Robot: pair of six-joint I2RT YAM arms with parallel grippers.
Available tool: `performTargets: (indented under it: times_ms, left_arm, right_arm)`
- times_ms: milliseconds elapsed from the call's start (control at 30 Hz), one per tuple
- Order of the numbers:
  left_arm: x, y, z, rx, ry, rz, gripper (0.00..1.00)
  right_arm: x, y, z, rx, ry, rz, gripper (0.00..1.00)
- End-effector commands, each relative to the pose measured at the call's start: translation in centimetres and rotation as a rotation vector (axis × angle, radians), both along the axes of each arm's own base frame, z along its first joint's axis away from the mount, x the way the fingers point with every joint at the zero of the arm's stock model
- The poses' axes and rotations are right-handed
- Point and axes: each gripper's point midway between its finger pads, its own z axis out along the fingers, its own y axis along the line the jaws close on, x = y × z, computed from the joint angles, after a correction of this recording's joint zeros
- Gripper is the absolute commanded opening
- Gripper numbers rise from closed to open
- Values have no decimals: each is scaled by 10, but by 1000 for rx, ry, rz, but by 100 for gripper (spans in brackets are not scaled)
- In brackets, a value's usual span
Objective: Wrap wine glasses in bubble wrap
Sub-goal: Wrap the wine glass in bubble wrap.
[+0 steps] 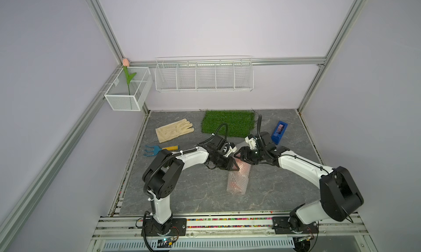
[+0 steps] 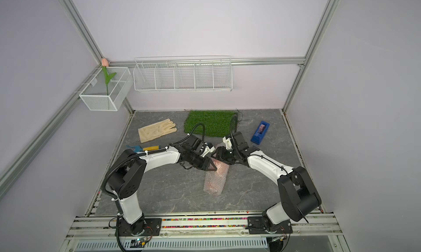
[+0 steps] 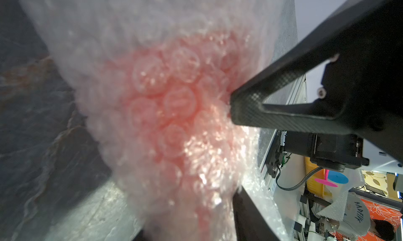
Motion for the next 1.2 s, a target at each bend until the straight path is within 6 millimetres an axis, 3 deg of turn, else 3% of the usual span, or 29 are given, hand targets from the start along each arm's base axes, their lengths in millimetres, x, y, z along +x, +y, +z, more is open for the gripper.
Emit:
performTargets:
  times_ms: [0,333,533,767,967,1167]
  left_arm:
    - [3,-1,-1,-1,-3,4,48]
    - [-4,-2,7,-32,41,45,75]
    - [-13,2,8,-26,50,54,85]
    - [-11,7,12,-1,48,95,84]
    - [-7,14,0,66,40,118,79]
    - [-7,10,18,25,42,127,89]
  right_arm:
    - [6,-2,-9,-24,5,-6,60]
    - [4,-7,-22,-44,29,-33,59]
    - [5,-5,-26,-41,33,-37,59]
    - [9,-3,-29,-35,33,-41,58]
    - [2,-6,-41,-45,60,-43,58]
    - [1,-9,-47,-61,63,-47,58]
